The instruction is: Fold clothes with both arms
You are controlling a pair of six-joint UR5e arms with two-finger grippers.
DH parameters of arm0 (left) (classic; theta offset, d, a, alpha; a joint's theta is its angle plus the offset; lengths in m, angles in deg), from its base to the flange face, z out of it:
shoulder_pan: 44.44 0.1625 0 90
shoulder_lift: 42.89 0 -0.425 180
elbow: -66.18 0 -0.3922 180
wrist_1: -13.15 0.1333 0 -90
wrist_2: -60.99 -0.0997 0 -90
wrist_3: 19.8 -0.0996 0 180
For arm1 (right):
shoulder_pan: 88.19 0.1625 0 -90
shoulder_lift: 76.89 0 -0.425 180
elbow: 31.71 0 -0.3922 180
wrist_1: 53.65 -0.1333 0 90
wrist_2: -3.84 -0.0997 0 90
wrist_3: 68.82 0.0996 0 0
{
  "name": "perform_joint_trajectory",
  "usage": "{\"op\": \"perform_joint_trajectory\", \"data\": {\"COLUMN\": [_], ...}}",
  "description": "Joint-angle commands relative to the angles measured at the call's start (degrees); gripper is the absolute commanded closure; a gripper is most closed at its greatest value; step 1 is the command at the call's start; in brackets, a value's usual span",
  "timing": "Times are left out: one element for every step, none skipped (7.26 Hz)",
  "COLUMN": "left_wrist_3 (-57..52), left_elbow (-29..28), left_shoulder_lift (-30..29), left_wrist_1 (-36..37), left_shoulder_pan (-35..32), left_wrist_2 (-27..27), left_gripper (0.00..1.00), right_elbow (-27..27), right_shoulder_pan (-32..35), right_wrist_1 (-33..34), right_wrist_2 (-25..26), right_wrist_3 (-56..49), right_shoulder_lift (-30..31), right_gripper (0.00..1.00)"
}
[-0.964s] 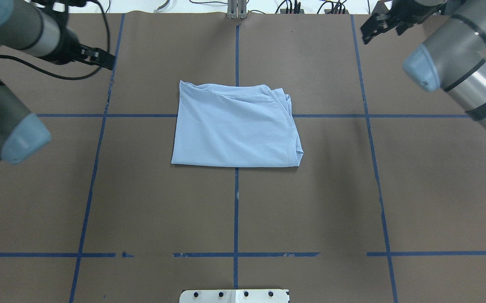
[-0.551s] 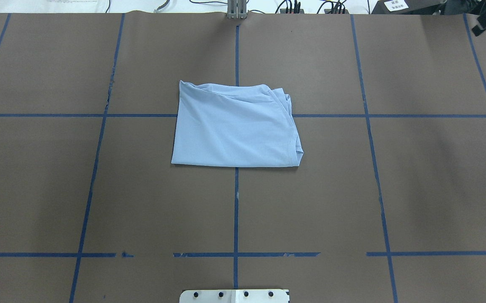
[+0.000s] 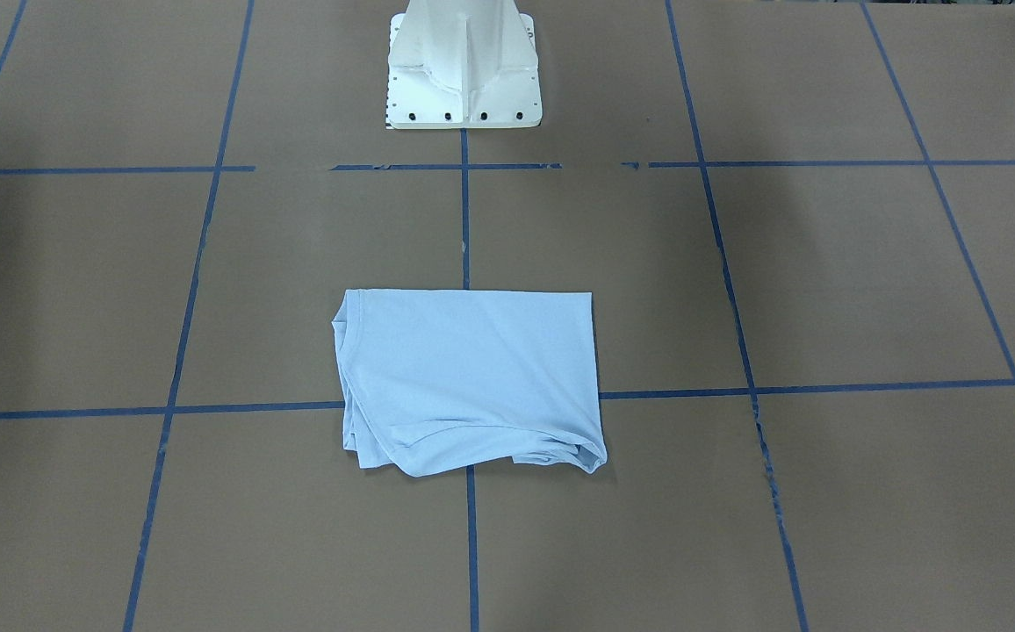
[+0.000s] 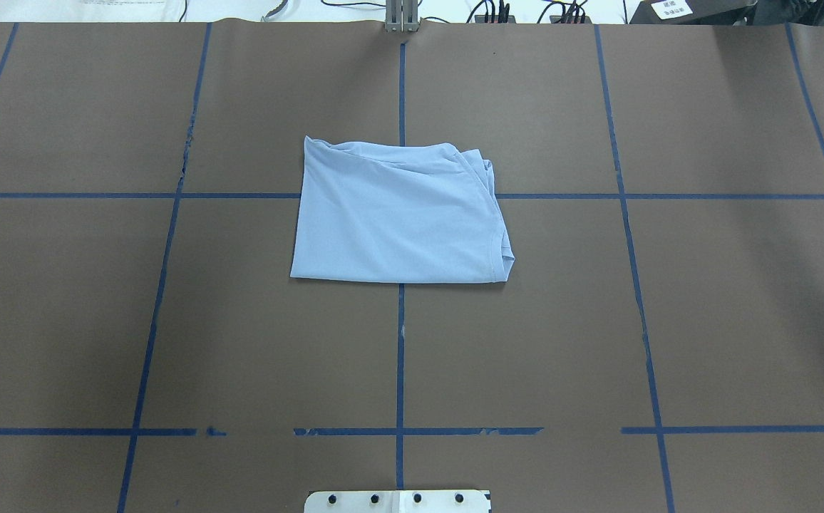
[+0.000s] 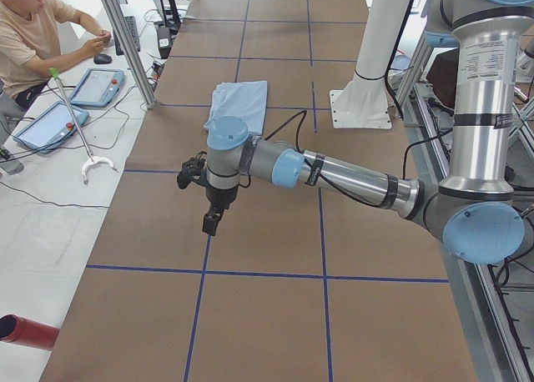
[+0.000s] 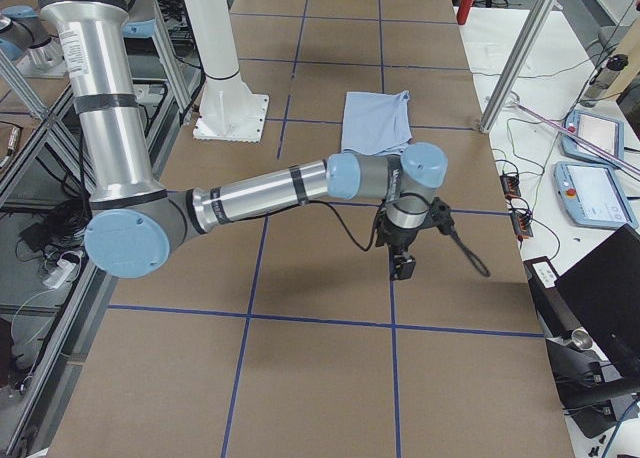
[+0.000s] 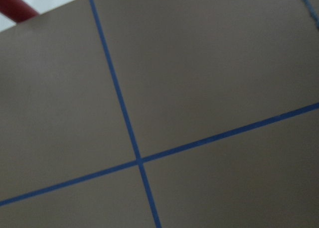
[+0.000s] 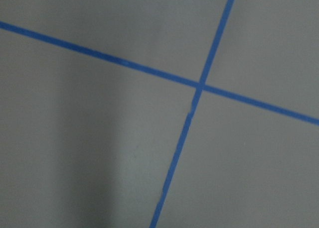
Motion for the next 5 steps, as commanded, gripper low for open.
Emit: {"op": "perform_joint_trajectory", "data": {"left_wrist_3": [-6.11,-6.65,-6.57,-6.49,-5.53], "left_elbow": [-2.53,-2.10,-2.10,-2.10,-2.53], "left_shoulder_lift": [3.73,5.93,6.30,6.13,5.08], "left_wrist_1": [-0.50,-0.68,-0.59,-0.59,-0.24], "left_shoulder_pan": [-3.18,-3.37,-3.37,-3.37,-3.11], "left_wrist_2": [1.04,2.70,4.37,4.47,4.30], "left_gripper": [0.00,0.00,0.00,0.00,0.00], "right_elbow": [4.57,7.55,7.06,7.32,7.23], "right_shoulder_pan": [2.31,2.49,2.49,2.49,2.41], "right_wrist_1": [-0.49,-4.67,-7.50,-8.22,-8.58], "right_wrist_2": [-0.12,-0.20,-0.29,-0.55,-0.47], "right_wrist_3": [-0.29,-0.03,0.23,0.32,-0.20], "right_shoulder_lift": [10.70,14.75,15.57,15.32,14.71], "right_gripper": [0.00,0.00,0.00,0.00,0.00]}}
